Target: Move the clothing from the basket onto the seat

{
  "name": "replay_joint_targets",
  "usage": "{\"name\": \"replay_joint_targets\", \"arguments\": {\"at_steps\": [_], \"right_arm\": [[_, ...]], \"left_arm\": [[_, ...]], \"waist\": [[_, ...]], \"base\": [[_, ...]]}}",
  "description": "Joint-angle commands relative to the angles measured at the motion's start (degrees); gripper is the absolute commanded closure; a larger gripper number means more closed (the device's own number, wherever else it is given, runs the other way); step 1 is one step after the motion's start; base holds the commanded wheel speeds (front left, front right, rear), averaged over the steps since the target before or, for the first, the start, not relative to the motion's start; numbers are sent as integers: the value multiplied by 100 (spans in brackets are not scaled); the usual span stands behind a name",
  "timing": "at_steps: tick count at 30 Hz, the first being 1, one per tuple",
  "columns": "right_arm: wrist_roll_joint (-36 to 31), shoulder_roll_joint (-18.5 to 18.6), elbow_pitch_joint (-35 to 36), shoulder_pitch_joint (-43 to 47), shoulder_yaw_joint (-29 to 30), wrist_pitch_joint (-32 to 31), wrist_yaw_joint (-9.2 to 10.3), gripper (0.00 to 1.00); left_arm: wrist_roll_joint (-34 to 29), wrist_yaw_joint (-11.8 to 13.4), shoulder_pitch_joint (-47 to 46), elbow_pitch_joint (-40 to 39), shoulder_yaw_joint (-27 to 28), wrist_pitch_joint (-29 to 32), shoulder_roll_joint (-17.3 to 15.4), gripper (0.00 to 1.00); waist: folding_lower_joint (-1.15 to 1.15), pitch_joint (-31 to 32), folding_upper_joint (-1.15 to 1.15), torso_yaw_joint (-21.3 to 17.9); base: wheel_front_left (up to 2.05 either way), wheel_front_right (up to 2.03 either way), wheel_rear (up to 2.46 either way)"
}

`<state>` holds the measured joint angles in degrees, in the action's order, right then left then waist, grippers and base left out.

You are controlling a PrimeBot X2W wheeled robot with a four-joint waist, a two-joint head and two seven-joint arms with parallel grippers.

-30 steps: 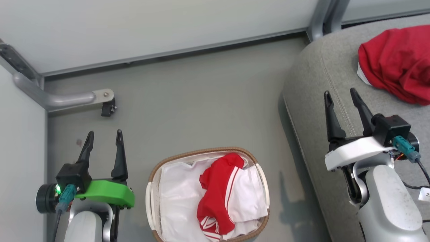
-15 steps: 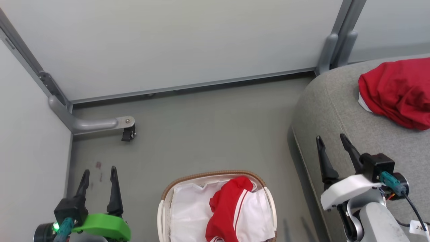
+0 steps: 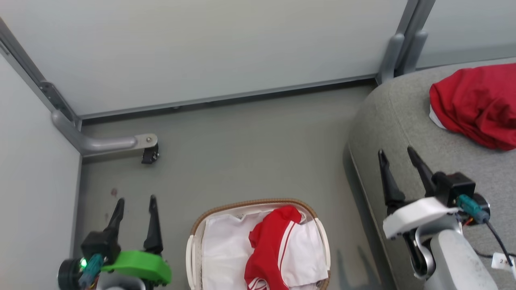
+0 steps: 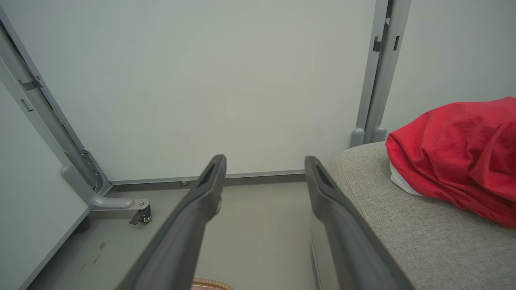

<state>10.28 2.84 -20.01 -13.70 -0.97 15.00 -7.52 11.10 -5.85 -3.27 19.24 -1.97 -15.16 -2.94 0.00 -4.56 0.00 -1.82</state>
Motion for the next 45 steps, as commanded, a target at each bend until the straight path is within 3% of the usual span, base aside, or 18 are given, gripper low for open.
{"name": "replay_joint_targets", "arguments": {"at_steps": [1, 24, 38, 45], "right_arm": [[24, 20, 89, -154, 11, 27, 6, 0], [502, 19, 1512, -2012, -539, 27, 6, 0], [792, 14, 1923, -2395, -685, 27, 6, 0], [796, 15, 2009, -2389, -656, 27, 6, 0]], "left_arm": [[64, -24, -229, 47, -101, 1, -1, 0], [104, -164, -2662, 1546, -1450, 0, -88, 0], [1019, -167, -3692, 3360, -2859, 11, -287, 0], [1626, -167, -4047, 3989, -3567, 361, -348, 0]], "waist": [[0, -324, 0, -63], [0, -3154, 0, -980], [0, -4039, 0, -1468], [0, -4324, 0, -1577]], "base": [[0, 0, 0], [0, 0, 0], [0, 0, 0], [0, 0, 0]]}}
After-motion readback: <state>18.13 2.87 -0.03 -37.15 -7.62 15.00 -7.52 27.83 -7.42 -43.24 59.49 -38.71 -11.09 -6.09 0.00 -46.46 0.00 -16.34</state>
